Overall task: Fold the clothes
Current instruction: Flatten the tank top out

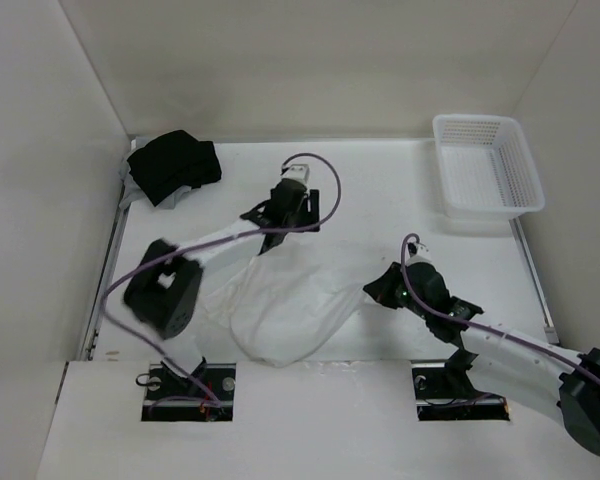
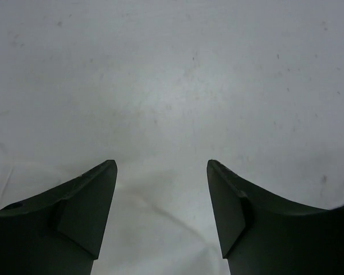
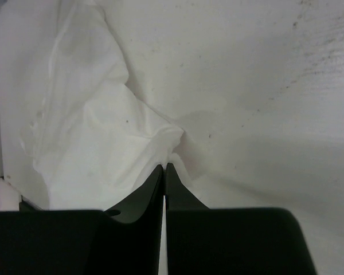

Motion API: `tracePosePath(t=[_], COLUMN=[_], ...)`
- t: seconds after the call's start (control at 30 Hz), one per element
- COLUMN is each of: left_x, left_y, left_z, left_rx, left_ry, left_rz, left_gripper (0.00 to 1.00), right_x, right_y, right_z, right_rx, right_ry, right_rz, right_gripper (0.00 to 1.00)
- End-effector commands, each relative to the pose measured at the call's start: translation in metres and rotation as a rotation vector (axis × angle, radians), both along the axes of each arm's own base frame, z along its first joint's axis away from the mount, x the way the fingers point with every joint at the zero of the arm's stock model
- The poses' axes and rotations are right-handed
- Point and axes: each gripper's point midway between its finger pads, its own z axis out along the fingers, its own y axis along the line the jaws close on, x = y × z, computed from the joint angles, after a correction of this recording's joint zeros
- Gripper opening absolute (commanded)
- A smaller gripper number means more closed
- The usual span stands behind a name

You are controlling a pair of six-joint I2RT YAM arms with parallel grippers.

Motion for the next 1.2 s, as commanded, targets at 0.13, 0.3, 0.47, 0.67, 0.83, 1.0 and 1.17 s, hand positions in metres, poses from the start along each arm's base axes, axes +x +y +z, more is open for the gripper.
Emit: tracePosePath(t=[0.13,0.3,0.47,0.67,0.83,1.0,1.17], left_x=[-0.11,-0.157,-0.195,-0.21,-0.195,-0.127,-0.02], left_y=[0.087,0.145,0.167,0.177,0.168,0.148,0.111], left_z=[0.055,0.002,-0.033,-0.064,-0.086,-0.042,0.026], left_rx=[-0.134,-0.043,-0.024,-0.005,0.039,-0.026,-0.059], left_ry=[-0.173,0.005,0.191,0.275,0.273,0.078,-0.144], left_rz=[0.255,0.432,0.534,0.557,0.519,0.483,0.415], left_gripper=[0.62,0.67,0.67,0.54,0.2,0.05,0.05], right_x=[0.015,0.014,0.012,0.012,0.012,0.011,0.015], right_y=[0.001,0.003,0.002,0.003,0.004,0.004,0.002], right_z=[0.03,0.038,0.041,0.038,0.04,0.037,0.028], right_rx=[0.058,0.072,0.092,0.104,0.112,0.111,0.087], right_ry=[-0.117,-0.139,-0.155,-0.154,-0.161,-0.157,-0.129], right_rz=[0.007,0.016,0.013,0.014,0.015,0.019,0.006], right_gripper=[0.05,0.05,0.06,0.06,0.06,0.06,0.06])
